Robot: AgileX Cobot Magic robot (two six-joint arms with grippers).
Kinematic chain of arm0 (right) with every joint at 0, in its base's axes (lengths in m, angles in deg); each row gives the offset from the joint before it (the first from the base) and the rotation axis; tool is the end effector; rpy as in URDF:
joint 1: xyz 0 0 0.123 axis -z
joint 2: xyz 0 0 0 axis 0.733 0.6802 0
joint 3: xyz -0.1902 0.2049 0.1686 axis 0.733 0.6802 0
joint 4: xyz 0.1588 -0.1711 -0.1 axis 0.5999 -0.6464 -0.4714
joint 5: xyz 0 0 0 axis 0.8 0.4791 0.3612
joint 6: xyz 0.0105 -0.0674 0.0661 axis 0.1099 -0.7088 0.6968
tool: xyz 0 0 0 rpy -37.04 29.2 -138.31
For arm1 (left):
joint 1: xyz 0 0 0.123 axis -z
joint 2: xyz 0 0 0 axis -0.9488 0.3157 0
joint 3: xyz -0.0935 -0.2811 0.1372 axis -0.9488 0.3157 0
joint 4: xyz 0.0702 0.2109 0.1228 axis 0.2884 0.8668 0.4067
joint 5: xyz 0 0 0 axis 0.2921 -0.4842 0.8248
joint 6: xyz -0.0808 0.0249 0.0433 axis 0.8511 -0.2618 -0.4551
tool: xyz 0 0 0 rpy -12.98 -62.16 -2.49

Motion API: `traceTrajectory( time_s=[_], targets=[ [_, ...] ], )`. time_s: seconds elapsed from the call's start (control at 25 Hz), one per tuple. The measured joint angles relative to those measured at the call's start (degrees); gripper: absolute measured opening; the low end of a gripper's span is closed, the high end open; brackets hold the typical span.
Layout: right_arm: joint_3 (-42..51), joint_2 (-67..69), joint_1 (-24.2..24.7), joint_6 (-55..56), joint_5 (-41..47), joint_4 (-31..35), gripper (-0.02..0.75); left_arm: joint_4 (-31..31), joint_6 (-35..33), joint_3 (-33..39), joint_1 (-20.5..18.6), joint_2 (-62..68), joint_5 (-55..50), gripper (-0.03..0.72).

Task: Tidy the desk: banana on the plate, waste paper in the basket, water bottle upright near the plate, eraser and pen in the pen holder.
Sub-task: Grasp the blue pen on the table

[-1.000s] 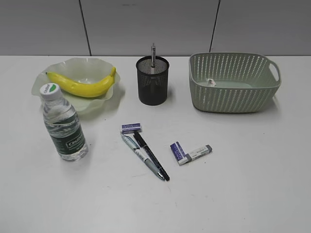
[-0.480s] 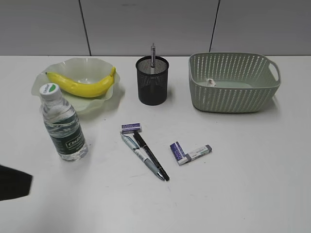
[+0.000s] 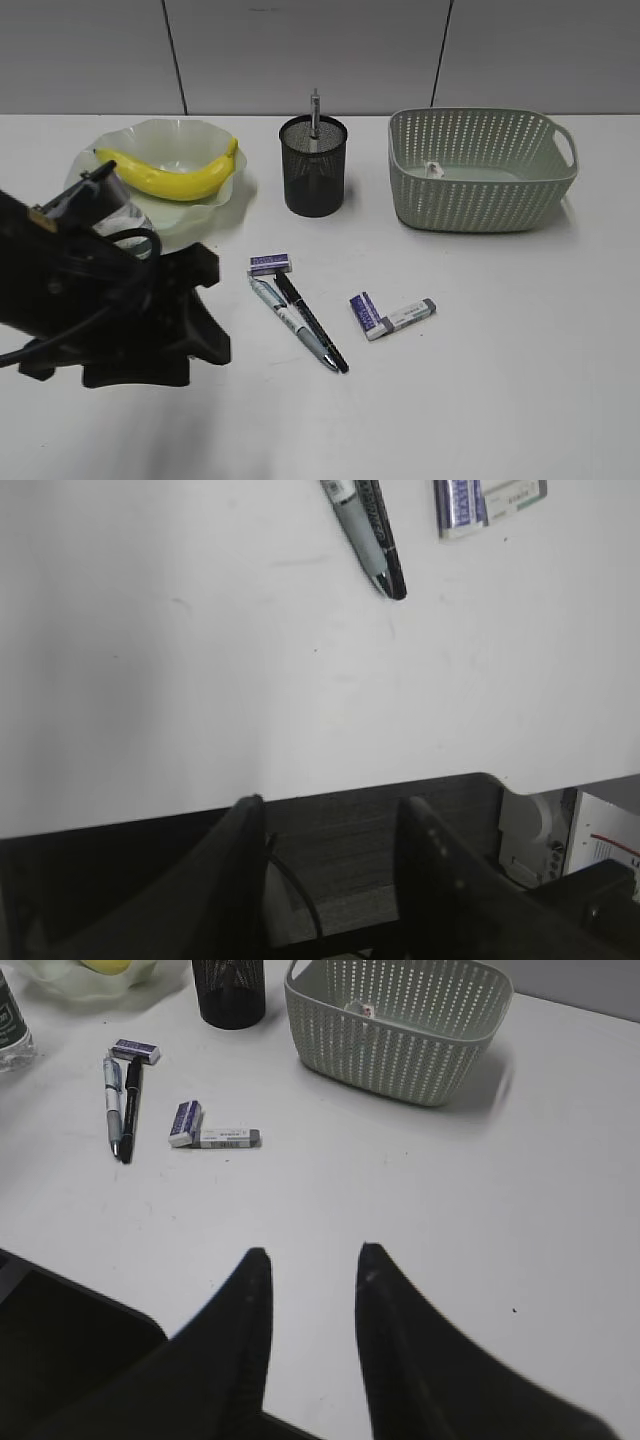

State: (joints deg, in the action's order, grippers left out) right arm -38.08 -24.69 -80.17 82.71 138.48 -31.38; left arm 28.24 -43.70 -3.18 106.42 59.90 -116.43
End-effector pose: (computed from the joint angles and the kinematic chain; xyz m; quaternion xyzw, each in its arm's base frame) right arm -0.0305 -0.0322 0.2813 -0.1994 0.8184 0.1166 0.5263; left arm 0.1740 -0.1615 0.2503 -0.0698 0.9556 -0.2805 0.0578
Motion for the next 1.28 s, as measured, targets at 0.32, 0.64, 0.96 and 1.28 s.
traceTrajectory(
  time_s=[0.32, 0.64, 0.96, 1.28],
  targets=[
    [0.0, 0.0, 0.0, 0.0, 0.0, 0.0, 0.243, 5.1, 18.0, -10.3, 7.7, 13.7, 4.1, 0.318],
    [0.0, 0.0, 0.0, 0.0, 0.0, 0.0, 0.243, 11.3, 31.1, -19.8, 7.9, 26.4, 4.1, 0.319],
    [0.0, 0.0, 0.0, -0.1, 0.0, 0.0, 0.243, 26.0, 47.3, -30.8, 7.4, 34.3, -6.0, 0.319],
    [0.0, 0.0, 0.0, -0.1, 0.0, 0.0, 0.243, 27.0, 51.3, -33.6, 6.6, 38.0, -7.7, 0.318]
  ],
)
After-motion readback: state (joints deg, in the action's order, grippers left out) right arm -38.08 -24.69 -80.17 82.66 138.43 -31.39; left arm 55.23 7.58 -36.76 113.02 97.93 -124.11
